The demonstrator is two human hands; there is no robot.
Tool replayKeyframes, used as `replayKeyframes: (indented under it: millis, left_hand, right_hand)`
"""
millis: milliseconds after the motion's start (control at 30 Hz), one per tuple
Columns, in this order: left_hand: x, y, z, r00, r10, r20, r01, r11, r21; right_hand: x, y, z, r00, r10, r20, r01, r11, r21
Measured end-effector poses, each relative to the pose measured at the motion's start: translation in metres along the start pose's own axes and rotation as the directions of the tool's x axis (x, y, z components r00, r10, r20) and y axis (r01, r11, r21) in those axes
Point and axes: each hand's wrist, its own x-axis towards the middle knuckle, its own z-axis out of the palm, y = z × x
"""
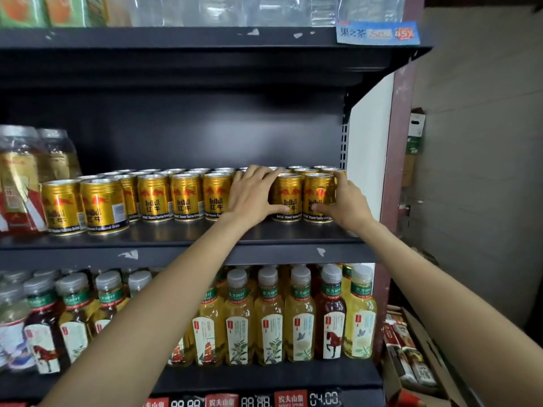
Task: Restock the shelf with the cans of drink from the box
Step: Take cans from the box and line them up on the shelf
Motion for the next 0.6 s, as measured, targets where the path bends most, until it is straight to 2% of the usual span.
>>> replayKeyframes:
  millis: [133, 300, 600]
  left_hand:
    - [0.009, -0.001, 0.009, 0.999, 0.031, -0.029, -0.029, 0.996, 0.085]
    - [0.011, -0.012, 0.013, 1.0, 0.02, 0.009, -0.02, 1.0, -0.008]
    - [0.007, -0.019, 0.013, 0.999, 0.027, 0.029, -0.025, 0.998, -0.066]
  right_hand:
    - [0.013, -0.001, 0.01, 0.999, 0.049, 0.021, -0.049, 0.999, -0.008]
    - [0.021, -0.002, 0.018, 0.997, 0.066, 0.034, -0.066, 0.998, -0.018]
    - [0.024, -0.004, 0.023, 0.997, 0.054, 0.047, -0.054, 0.998, 0.015]
